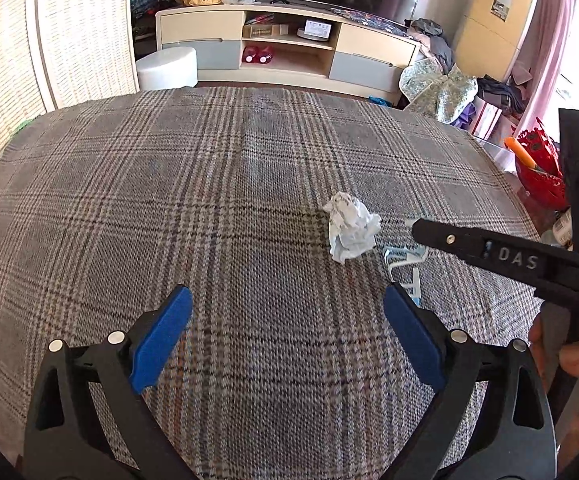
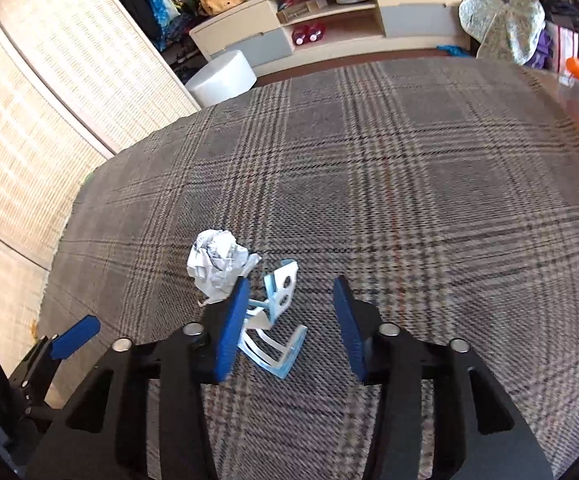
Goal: Collect trash
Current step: 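Move both open tools toward the crumpled tissue and white plastic clip, then grasp the crumpled tissue with the left tool while the right tool grasps the white clip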
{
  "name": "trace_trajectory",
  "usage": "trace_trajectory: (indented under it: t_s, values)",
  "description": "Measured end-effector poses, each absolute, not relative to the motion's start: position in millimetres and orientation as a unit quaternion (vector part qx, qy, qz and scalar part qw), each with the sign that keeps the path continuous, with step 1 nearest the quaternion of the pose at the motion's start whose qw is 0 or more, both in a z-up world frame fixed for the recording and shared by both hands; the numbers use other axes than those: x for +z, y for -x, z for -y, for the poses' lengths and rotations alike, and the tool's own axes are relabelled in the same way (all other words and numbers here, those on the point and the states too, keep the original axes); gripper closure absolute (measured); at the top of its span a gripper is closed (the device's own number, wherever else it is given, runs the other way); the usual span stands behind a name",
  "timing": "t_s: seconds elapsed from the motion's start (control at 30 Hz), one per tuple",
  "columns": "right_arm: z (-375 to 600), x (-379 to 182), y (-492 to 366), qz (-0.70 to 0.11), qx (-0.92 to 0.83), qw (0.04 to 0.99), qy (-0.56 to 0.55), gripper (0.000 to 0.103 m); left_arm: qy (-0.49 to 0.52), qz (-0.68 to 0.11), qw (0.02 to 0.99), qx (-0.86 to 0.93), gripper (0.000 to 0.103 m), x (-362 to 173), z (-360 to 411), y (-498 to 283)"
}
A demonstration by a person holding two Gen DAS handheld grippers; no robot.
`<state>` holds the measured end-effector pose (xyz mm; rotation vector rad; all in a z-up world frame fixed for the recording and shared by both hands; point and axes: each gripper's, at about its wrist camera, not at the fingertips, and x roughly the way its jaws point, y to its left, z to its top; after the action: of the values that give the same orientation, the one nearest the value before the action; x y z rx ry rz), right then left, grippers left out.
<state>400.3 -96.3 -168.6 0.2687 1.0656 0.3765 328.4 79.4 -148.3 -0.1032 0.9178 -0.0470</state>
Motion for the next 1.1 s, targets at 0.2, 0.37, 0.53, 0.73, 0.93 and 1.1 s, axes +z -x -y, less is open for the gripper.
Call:
trace_trajectory:
  t_s: [0.2,0.37,0.53,0.73,0.93,1.1]
  values:
    - [91,-181,-410,-0.520,0.190,0.824,-0.124,0.101,0.050,-0.445,0.894,-0.023,0.012,-150,-75,-344]
    - [109,-165,-406,-0.499,0.166,0.846,-0.084,0.101,0.051,-0.448,0.892,-0.029,0.018,-157,-67,-365]
    - [132,-161,-409,-0.499,0.157,0.849,-0.072,0.101,0.051,-0.459,0.886,-0.039,0.026,-170,-53,-391]
    - [149,-171,-413,-0.508,0.158,0.842,-0.084,0.101,0.031,-0.467,0.883,-0.047,0.037,-184,-34,-408]
    - [161,-181,-396,-0.515,0.162,0.837,-0.092,0.101,0.006,-0.470,0.880,-0.060,0.079,-186,-21,-407]
    - [175,-176,-371,-0.513,0.164,0.836,-0.103,0.101,-0.008,-0.461,0.886,-0.060,0.084,-173,-12,-383]
